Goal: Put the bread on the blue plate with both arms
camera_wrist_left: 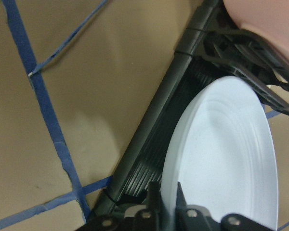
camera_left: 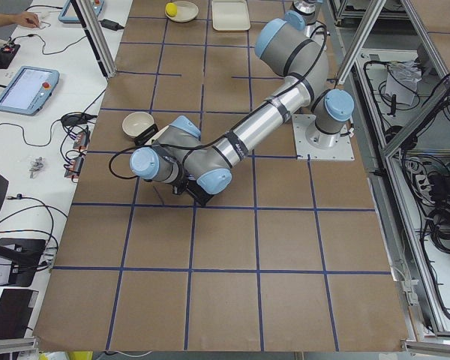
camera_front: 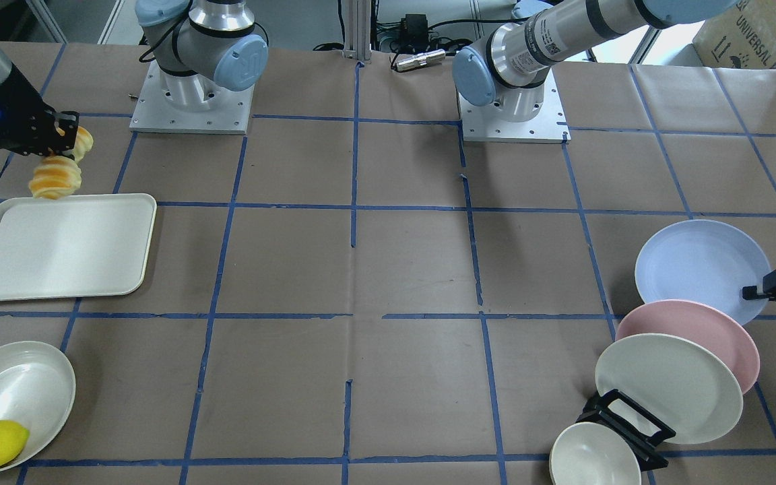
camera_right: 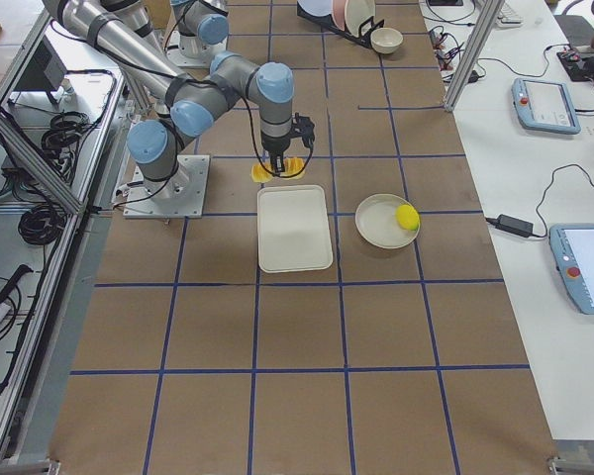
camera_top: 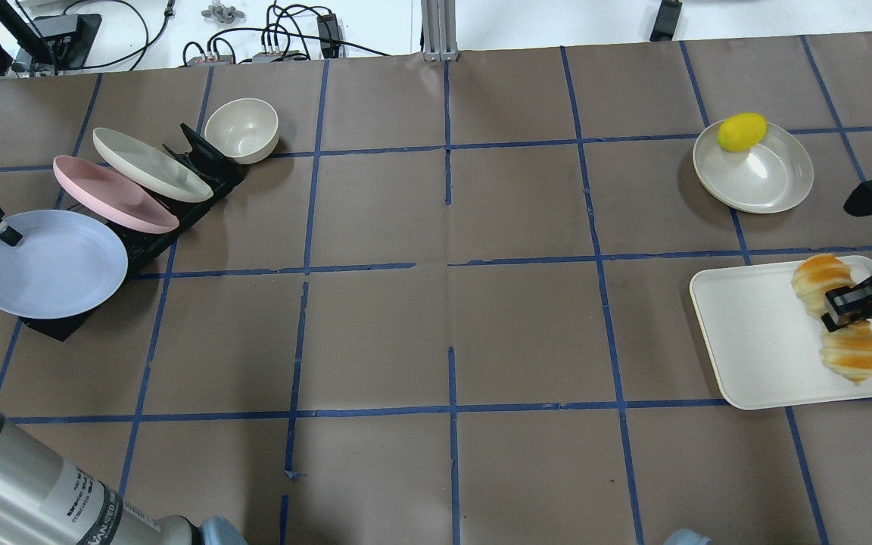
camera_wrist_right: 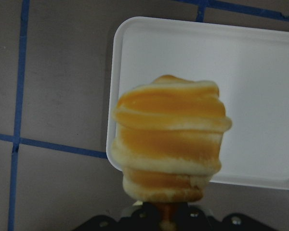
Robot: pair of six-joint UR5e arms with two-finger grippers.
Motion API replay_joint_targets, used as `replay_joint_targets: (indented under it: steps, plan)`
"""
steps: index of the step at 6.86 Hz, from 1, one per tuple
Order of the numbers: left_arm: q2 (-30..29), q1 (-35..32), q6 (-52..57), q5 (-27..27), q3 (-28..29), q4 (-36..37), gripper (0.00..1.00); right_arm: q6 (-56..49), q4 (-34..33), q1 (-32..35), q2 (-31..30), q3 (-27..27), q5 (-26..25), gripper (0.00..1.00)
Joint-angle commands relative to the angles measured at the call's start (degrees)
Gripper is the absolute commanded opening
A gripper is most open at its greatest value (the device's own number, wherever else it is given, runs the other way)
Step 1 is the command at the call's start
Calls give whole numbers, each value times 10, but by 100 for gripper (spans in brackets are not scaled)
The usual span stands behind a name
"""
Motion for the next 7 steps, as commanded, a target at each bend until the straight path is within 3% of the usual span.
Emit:
replay_joint_targets:
  steps: [1, 2, 4, 7]
  plan:
    - [56, -3, -1, 1, -29, -34, 9, 5, 149, 20, -11, -146, 2, 5]
    - [109, -5, -13, 1, -91, -32, 9, 43, 181, 46, -9, -193, 2, 5]
    - [195, -39, -59, -10, -185, -25, 10, 175, 198, 132, -7, -216, 3, 4]
    - [253, -162, -158, -98, -239, -25, 11, 324, 190, 306, 61, -241, 37, 0]
